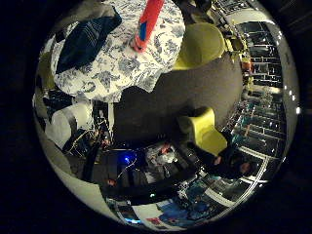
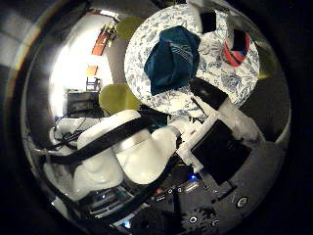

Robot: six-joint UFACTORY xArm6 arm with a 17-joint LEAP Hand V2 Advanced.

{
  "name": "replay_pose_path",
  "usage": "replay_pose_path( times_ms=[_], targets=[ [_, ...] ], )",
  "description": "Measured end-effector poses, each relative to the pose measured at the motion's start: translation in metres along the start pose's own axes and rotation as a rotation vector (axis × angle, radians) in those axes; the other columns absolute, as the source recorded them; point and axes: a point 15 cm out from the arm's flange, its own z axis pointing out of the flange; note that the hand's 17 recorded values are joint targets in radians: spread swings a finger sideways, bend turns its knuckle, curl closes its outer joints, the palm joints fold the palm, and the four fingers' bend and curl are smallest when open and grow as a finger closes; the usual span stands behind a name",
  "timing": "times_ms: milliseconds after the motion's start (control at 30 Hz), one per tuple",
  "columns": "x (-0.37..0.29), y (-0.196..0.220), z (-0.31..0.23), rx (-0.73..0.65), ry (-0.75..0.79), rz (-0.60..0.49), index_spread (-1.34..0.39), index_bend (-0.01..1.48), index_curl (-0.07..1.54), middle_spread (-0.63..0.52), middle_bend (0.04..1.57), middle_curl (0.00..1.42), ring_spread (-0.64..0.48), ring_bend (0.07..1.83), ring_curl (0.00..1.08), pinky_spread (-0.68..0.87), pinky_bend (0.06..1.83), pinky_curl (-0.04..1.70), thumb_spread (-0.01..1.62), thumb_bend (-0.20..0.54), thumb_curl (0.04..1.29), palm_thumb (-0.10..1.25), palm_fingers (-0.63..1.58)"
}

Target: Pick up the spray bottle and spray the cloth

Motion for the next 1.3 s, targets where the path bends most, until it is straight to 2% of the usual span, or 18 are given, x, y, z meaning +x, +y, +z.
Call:
replay_pose_path(
  times_ms=[100,267,500,600,733,933,1300],
  targets=[
    [-0.005,-0.008,0.0,0.031,-0.019,-0.003,-0.4,0.24,0.51,-0.16,0.67,0.5,-0.16,0.93,0.43,-0.02,0.9,0.04,1.08,-0.019,0.46,0.87,0.52],
    [-0.008,-0.044,-0.01,0.211,-0.059,0.012,-0.4,0.2,0.49,-0.18,0.69,0.5,-0.17,0.94,0.43,-0.06,0.95,0.01,1.08,-0.021,0.45,0.87,0.58],
    [0.024,-0.048,-0.016,0.417,-0.139,0.201,-0.38,0.17,0.47,-0.19,0.69,0.49,-0.18,0.97,0.43,-0.11,1.03,0.0,1.09,-0.041,0.34,0.62,0.55],
    [0.042,-0.045,-0.01,0.481,-0.196,0.283,-0.36,0.19,0.46,-0.16,0.67,0.49,-0.14,0.94,0.42,-0.06,1.03,-0.01,1.06,-0.046,0.3,0.51,0.44],
    [0.067,-0.037,0.006,0.496,-0.262,0.357,-0.31,0.19,0.45,-0.07,0.58,0.45,-0.01,0.81,0.38,0.12,1.03,0.0,1.02,-0.036,0.28,0.42,0.25],
    [0.109,-0.024,0.015,0.562,-0.33,0.466,-0.23,0.17,0.4,0.06,0.48,0.39,0.15,0.66,0.3,0.31,0.94,0.01,0.99,-0.028,0.28,0.39,0.11],
    [0.148,-0.026,0.055,0.788,-0.541,0.615,-0.16,0.16,0.32,0.17,0.36,0.34,0.22,0.54,0.25,0.39,0.77,0.09,1.01,-0.023,0.3,0.5,0.05]
  ],
)
